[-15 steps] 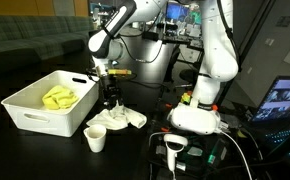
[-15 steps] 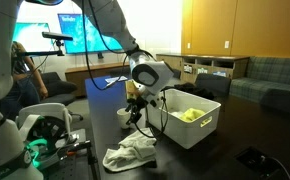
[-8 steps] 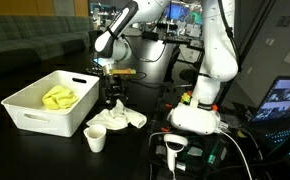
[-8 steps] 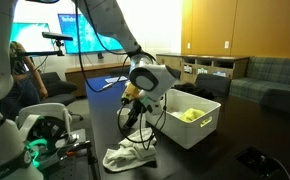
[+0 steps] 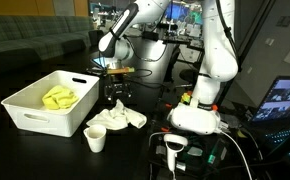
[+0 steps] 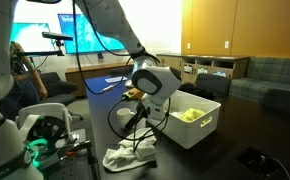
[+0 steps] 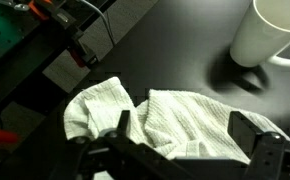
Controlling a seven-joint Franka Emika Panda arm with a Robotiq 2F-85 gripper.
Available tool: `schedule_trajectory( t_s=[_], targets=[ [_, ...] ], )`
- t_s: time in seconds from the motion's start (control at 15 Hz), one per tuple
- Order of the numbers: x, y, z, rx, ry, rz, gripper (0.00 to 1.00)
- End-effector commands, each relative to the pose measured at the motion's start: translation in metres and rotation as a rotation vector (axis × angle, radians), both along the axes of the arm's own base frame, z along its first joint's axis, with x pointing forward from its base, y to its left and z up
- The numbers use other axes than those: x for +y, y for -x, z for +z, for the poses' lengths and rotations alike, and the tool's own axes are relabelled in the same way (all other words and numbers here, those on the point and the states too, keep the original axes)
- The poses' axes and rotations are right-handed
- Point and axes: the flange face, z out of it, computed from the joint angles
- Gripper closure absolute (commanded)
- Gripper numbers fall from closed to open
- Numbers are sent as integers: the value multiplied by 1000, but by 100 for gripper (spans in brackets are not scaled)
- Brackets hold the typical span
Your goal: Put the towels in the basket and the tape and marker in the mug
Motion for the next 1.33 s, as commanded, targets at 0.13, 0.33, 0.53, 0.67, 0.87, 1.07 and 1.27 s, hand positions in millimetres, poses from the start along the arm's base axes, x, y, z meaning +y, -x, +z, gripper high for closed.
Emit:
schedule_trajectory(
  t_s=[0.13,0.33,0.53,0.67,0.87,1.07,1.27],
  targets=[
    [-8,-1,-16,110,89,-191,0],
    [-9,-2,-27,155,130,-266,0],
    [-15,-5,-33,173,182,-373,0],
    [-20,-10,-37,171,219,-463,0],
    [-27,-15,-41,161,268,-582,0],
    [-32,-17,-48,175,313,-651,0],
    [-33,-15,-52,191,342,-689,0]
  ],
)
